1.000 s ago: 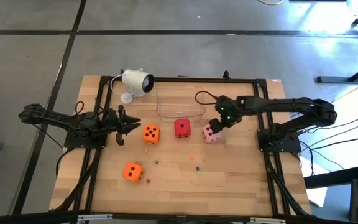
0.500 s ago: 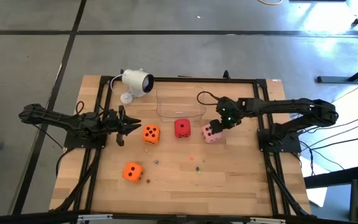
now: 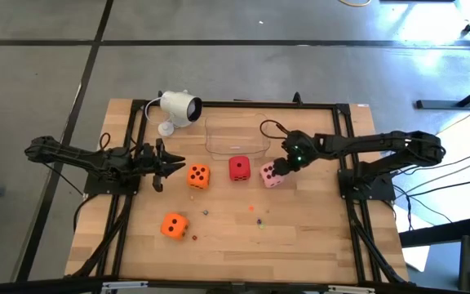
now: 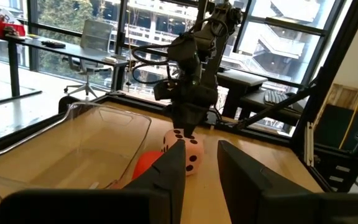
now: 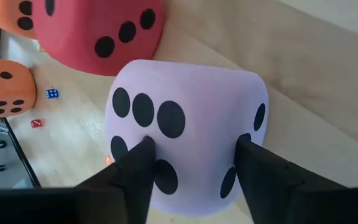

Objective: Pick & Place Dice
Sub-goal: Put the large pink die into the transparent bin

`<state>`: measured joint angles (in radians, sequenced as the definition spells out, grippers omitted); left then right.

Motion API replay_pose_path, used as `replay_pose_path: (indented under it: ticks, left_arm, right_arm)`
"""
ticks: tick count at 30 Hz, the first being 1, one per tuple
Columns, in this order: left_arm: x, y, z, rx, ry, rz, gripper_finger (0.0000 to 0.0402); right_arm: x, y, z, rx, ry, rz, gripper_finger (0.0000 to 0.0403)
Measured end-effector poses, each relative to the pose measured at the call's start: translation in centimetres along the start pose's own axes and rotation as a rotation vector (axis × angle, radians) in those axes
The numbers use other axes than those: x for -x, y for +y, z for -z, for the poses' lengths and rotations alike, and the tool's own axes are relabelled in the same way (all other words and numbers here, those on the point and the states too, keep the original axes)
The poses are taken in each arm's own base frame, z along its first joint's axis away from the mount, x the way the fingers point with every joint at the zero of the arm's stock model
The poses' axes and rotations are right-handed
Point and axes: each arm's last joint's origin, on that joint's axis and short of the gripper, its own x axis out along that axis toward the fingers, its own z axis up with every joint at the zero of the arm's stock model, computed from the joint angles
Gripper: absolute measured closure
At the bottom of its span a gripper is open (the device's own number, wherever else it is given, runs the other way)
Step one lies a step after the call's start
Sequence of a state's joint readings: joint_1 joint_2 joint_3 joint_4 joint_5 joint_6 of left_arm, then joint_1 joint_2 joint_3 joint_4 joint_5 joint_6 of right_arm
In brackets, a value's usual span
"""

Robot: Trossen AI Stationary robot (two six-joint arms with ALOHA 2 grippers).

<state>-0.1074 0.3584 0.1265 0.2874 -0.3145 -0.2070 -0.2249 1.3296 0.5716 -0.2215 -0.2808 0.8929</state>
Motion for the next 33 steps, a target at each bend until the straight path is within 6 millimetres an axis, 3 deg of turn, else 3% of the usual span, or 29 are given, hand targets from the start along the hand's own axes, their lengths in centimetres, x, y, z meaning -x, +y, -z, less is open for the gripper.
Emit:
replay_pose_path:
  ticks: [5,12,19,27,31,33]
  left_arm:
    - [0.0,0.0,0.0,0.000,0.000,0.000,0.0313]
    - [0.0,0.0,0.0,0.000,-0.001,-0.005,0.0313]
    - [0.0,0.1,0.0,0.000,-0.005,-0.023,0.0313]
    - [0.0,0.2,0.0,0.022,-0.014,-0.061,0.0313]
    - [0.0,0.2,0.0,0.034,-0.015,-0.060,0.0313]
    - [0.0,0.2,0.0,0.036,-0.015,-0.061,0.0313]
  right_arm:
    - [-0.2,0.3,0.0,0.042,-0.018,-0.029,0.0246]
    - [-0.3,0.9,0.5,0.083,0.094,-0.154,0.0253]
    - [1.2,3.0,0.2,0.148,0.091,-0.274,0.0260]
    - [6.9,7.9,-2.1,0.375,-0.235,-0.413,0.0262]
    - [9.4,10.0,-3.6,0.521,-0.504,-0.333,0.0263]
    - [9.7,10.7,-4.2,0.587,-0.612,-0.265,0.0263]
